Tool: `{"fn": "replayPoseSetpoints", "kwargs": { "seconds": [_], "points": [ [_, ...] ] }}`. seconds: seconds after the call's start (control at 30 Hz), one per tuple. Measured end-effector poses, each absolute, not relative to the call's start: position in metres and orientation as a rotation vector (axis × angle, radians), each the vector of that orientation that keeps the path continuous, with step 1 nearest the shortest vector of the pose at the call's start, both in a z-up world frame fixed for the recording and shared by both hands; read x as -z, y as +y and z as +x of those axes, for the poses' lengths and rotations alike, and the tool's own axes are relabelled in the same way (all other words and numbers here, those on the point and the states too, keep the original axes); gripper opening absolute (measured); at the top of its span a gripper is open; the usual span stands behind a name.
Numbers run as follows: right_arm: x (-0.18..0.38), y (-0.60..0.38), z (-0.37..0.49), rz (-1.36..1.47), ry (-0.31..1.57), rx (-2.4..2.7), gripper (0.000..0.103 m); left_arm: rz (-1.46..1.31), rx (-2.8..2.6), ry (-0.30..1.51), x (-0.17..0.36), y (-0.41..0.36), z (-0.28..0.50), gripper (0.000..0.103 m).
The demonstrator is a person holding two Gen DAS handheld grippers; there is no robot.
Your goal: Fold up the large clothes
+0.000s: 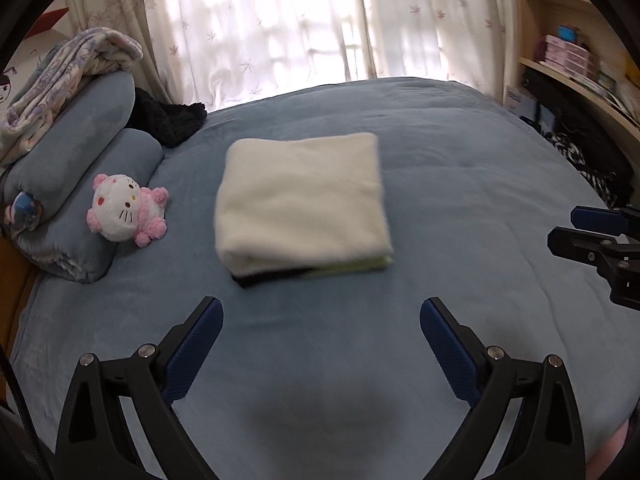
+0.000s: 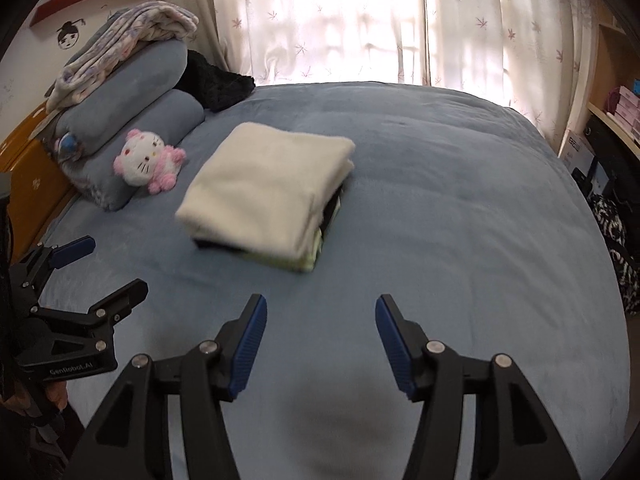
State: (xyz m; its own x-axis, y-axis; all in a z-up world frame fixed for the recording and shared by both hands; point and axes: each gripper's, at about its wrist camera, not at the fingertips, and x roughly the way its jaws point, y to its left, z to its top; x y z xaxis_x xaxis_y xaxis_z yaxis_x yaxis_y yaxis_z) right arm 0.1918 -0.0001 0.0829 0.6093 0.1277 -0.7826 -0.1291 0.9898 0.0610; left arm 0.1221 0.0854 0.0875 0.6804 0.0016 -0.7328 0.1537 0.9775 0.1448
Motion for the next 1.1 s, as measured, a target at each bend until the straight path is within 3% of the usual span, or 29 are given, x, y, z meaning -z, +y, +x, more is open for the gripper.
{"fn": "replayPoseSetpoints", "kwargs": {
  "seconds": [0.47, 0.73, 0.87, 1.1],
  "points": [
    [-0.042, -0.043, 0.061, 0.043, 0.942, -0.087, 0.057, 0.171, 0.062, 0.830, -0.063, 0.031, -0.010, 0.098],
    [-0.035, -0.058, 0.017, 0.084, 0.902, -0.048, 0.057, 0.128, 0.042, 0.830, -0.051, 0.003, -0.047, 0.098],
    [-0.034, -0.067, 0.001, 0.114, 0.887, -0.023, 0.066, 0.098, 0.040, 0.818, -0.051, -0.004, -0.061, 0.098],
    [-0.032, -0.077, -0.013, 0.151, 0.883, -0.018, 0.067, 0.048, 0.039, 0.819, -0.052, -0.014, -0.076, 0.098]
  ]
}}
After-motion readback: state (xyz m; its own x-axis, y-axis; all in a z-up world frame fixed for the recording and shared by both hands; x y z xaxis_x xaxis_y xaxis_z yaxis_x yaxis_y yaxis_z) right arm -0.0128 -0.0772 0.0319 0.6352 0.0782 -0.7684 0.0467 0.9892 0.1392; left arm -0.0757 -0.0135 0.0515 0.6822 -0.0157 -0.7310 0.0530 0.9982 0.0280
